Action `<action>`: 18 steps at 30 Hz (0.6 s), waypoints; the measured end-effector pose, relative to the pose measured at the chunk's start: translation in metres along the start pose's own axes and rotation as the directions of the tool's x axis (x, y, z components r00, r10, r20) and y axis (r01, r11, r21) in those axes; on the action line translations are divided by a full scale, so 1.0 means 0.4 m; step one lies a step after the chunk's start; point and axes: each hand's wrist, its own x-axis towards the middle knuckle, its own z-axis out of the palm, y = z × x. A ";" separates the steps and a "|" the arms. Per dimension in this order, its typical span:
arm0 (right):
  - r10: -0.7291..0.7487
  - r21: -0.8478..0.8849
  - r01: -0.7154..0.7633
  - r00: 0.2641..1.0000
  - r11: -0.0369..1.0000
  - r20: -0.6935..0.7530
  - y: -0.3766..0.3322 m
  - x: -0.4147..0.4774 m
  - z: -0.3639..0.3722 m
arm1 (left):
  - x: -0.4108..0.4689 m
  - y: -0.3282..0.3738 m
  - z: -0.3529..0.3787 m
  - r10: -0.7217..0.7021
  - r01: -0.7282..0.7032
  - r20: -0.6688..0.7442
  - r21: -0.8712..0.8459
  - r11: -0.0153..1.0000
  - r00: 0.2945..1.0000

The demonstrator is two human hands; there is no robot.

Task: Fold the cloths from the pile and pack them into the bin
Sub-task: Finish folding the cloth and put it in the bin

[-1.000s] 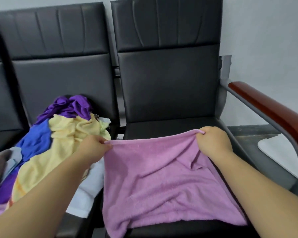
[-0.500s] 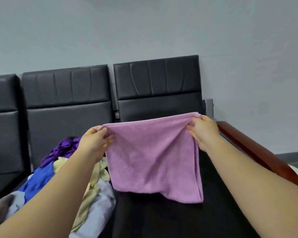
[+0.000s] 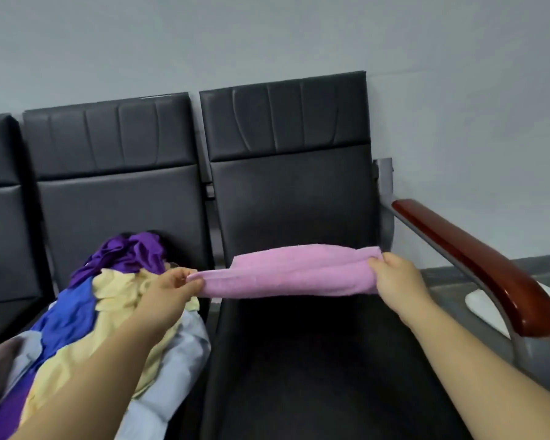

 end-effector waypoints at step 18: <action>0.315 -0.304 -0.246 0.927 0.920 0.204 0.172 0.000 0.084 | -0.018 -0.210 0.126 -0.387 0.382 0.116 0.065 0.922 0.915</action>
